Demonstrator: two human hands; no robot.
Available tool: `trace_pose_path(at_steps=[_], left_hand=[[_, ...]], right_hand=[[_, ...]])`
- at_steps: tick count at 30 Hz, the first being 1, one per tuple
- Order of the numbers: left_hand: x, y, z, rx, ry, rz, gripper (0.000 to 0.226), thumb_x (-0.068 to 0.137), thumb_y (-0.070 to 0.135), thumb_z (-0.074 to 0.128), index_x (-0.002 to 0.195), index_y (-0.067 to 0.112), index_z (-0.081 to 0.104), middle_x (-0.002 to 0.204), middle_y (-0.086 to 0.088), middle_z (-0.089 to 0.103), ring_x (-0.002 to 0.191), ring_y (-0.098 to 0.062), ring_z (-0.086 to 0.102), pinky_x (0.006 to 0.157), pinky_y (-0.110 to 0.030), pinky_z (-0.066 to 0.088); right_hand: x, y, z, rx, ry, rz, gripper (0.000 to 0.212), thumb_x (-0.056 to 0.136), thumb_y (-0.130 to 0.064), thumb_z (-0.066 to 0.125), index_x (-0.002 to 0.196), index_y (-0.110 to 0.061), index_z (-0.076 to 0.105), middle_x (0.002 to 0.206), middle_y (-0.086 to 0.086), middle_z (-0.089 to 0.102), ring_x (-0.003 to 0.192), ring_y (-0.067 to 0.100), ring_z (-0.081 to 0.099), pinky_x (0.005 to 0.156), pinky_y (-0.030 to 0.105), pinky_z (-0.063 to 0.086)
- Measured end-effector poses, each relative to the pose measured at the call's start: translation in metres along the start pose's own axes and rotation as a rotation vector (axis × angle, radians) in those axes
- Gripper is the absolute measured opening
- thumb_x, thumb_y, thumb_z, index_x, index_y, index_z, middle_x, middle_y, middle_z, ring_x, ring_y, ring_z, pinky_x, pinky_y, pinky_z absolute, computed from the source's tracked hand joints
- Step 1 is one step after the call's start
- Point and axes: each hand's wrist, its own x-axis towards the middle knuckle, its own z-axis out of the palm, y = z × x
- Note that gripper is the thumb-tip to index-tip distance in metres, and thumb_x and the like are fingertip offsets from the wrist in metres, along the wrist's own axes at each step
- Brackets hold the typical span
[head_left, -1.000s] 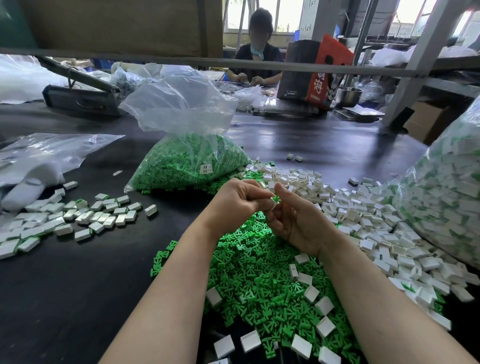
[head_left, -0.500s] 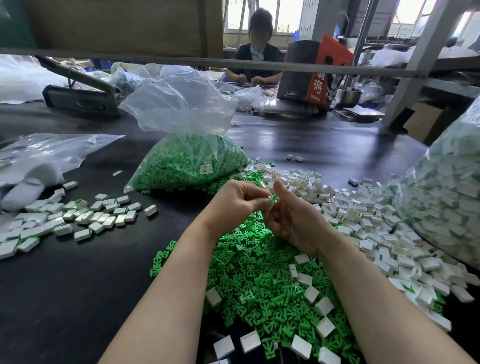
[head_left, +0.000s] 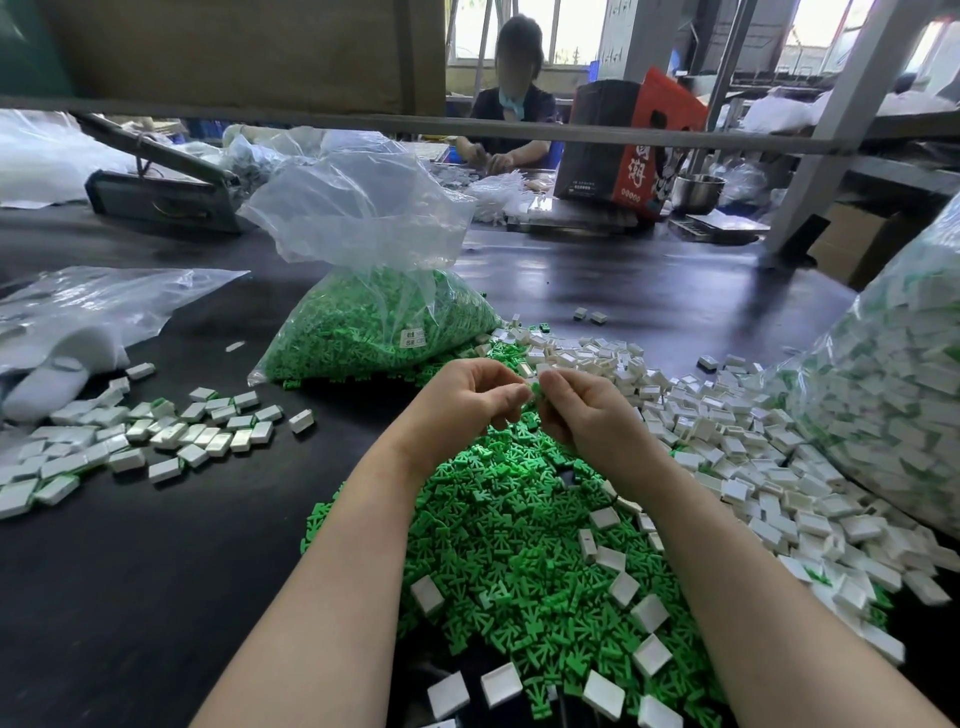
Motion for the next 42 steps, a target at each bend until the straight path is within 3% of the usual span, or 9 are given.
trace_pose_path(at_steps=[7,13,16,20,22,27,33,39,42], left_hand=[[-0.003,0.002,0.01,-0.082,-0.122,-0.091,0.036,0.103,0.022,0.041,0.073,0.012,0.057,0.059,-0.001,0.058,0.05,-0.01,0.049,0.048,-0.016,0.037],[0.001,0.0,0.013,0.013,-0.086,-0.105,0.032,0.102,0.02,0.039,0.071,0.017,0.046,0.065,0.002,0.044,0.06,-0.012,0.038,0.055,-0.021,0.033],[0.002,0.0,0.013,-0.007,-0.067,-0.095,0.027,0.102,0.019,0.042,0.077,0.012,0.049,0.062,0.006,0.042,0.06,-0.011,0.037,0.065,-0.03,0.033],[0.0,0.0,0.011,-0.085,-0.068,-0.075,0.036,0.102,0.02,0.046,0.067,0.017,0.051,0.052,0.012,0.043,0.047,-0.003,0.035,0.048,-0.015,0.031],[-0.001,0.001,0.01,-0.135,-0.071,-0.085,0.038,0.102,0.023,0.046,0.064,0.019,0.05,0.053,0.009,0.042,0.046,-0.004,0.033,0.045,-0.013,0.029],[-0.001,0.003,0.012,-0.093,-0.078,-0.076,0.035,0.104,0.023,0.04,0.07,0.016,0.043,0.062,0.001,0.042,0.048,-0.003,0.035,0.047,-0.013,0.03],[-0.004,0.005,0.012,-0.092,-0.106,-0.077,0.031,0.104,0.014,0.037,0.073,0.015,0.043,0.066,0.0,0.038,0.057,-0.007,0.035,0.055,-0.015,0.033],[-0.008,0.008,0.009,-0.104,-0.166,-0.059,0.037,0.102,0.008,0.035,0.066,0.015,0.036,0.063,-0.002,0.03,0.049,-0.006,0.028,0.047,-0.015,0.027],[-0.008,0.006,0.008,-0.093,-0.212,-0.082,0.037,0.101,0.011,0.036,0.065,0.016,0.034,0.063,-0.004,0.028,0.051,-0.011,0.024,0.049,-0.025,0.019]], right_hand=[[-0.002,0.001,0.001,0.002,0.045,-0.022,0.044,0.091,-0.049,0.051,0.067,-0.013,0.06,0.048,-0.006,0.048,0.043,0.009,0.037,0.042,0.02,0.031],[0.001,0.001,0.003,-0.131,-0.024,0.02,0.039,0.105,-0.027,0.041,0.067,-0.019,0.049,0.051,-0.012,0.045,0.047,0.005,0.037,0.051,0.023,0.033],[-0.001,-0.002,0.003,-0.104,-0.036,0.055,0.038,0.102,-0.034,0.04,0.068,-0.02,0.05,0.055,-0.012,0.046,0.05,0.006,0.038,0.054,0.025,0.032],[-0.002,-0.005,0.001,-0.043,-0.085,0.053,0.034,0.097,-0.029,0.045,0.081,-0.001,0.054,0.056,-0.009,0.046,0.049,0.005,0.037,0.049,0.016,0.031],[-0.003,-0.005,-0.001,0.019,-0.076,0.044,0.029,0.102,-0.019,0.046,0.077,-0.006,0.055,0.054,-0.008,0.044,0.048,0.006,0.035,0.047,0.017,0.029],[-0.005,-0.008,-0.007,0.165,-0.075,0.098,0.033,0.1,-0.017,0.049,0.07,-0.012,0.062,0.051,-0.004,0.046,0.043,0.008,0.034,0.043,0.018,0.026],[-0.006,-0.008,-0.007,0.185,-0.168,0.159,0.029,0.101,-0.013,0.043,0.074,-0.01,0.051,0.055,0.0,0.036,0.046,0.011,0.027,0.042,0.021,0.019],[-0.008,-0.009,-0.016,0.224,-0.282,0.223,0.032,0.099,-0.013,0.045,0.067,-0.013,0.05,0.053,0.002,0.028,0.044,0.011,0.022,0.043,0.025,0.014],[-0.008,-0.007,-0.016,0.266,-0.319,0.256,0.03,0.096,-0.019,0.053,0.066,-0.014,0.052,0.053,0.001,0.027,0.043,0.01,0.021,0.04,0.019,0.02]])
